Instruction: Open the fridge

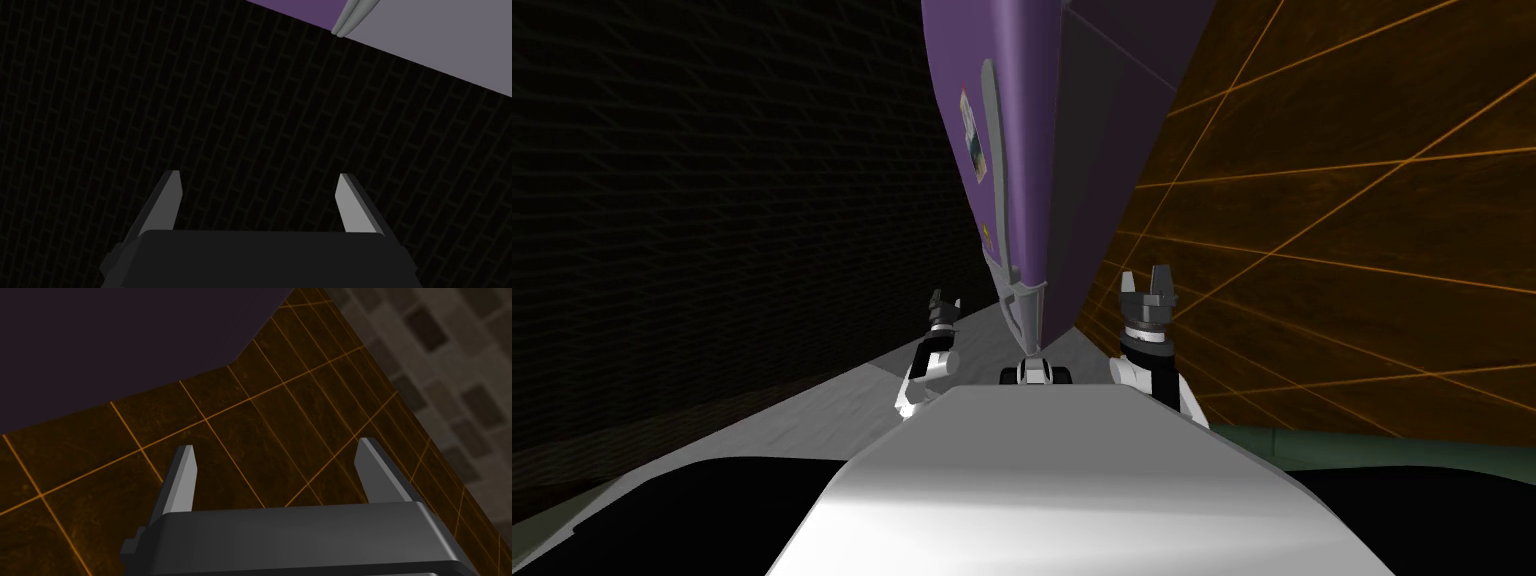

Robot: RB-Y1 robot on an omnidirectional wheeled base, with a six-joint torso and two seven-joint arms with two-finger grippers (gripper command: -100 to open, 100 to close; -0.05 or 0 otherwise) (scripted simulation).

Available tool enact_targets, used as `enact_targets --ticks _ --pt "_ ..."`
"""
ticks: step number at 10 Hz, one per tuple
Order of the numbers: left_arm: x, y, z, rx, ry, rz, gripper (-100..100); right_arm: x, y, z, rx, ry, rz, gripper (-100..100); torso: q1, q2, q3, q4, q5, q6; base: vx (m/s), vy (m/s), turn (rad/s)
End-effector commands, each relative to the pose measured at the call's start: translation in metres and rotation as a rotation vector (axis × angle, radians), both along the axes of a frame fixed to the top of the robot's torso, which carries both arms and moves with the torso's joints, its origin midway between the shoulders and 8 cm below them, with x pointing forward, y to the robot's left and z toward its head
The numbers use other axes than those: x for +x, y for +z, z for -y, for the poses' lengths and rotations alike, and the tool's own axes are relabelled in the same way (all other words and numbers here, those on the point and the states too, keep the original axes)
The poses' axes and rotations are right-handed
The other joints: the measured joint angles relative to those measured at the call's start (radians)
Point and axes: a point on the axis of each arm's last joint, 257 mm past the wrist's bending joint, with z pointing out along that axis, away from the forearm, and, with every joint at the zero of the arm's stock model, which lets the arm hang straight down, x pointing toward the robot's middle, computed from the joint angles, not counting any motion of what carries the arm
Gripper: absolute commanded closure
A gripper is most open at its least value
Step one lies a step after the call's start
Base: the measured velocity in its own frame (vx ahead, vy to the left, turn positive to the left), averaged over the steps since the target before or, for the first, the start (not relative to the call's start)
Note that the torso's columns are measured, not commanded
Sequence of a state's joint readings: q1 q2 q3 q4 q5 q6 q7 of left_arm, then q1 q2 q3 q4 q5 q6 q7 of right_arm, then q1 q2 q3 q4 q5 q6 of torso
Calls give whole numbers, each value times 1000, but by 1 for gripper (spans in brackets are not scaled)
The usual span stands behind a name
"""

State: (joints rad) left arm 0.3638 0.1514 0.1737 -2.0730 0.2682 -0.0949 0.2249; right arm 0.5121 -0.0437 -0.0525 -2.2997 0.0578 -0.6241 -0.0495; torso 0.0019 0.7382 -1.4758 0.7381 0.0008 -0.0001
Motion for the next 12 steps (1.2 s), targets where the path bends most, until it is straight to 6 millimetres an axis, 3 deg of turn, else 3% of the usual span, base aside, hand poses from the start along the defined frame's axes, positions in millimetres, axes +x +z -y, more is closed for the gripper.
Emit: enact_targets --ticks 1,12 --pt "-3 2 -1 -41 2 -15 -100 0 0 0 0 0 0 0 -2 -1 -1 0 -1 0 49 -128 42" --pt "-18 16 2 -108 -33 -99 -100 0 0 0 0 0 0 0 -4 0 0 0 -2 0 46 -149 50"
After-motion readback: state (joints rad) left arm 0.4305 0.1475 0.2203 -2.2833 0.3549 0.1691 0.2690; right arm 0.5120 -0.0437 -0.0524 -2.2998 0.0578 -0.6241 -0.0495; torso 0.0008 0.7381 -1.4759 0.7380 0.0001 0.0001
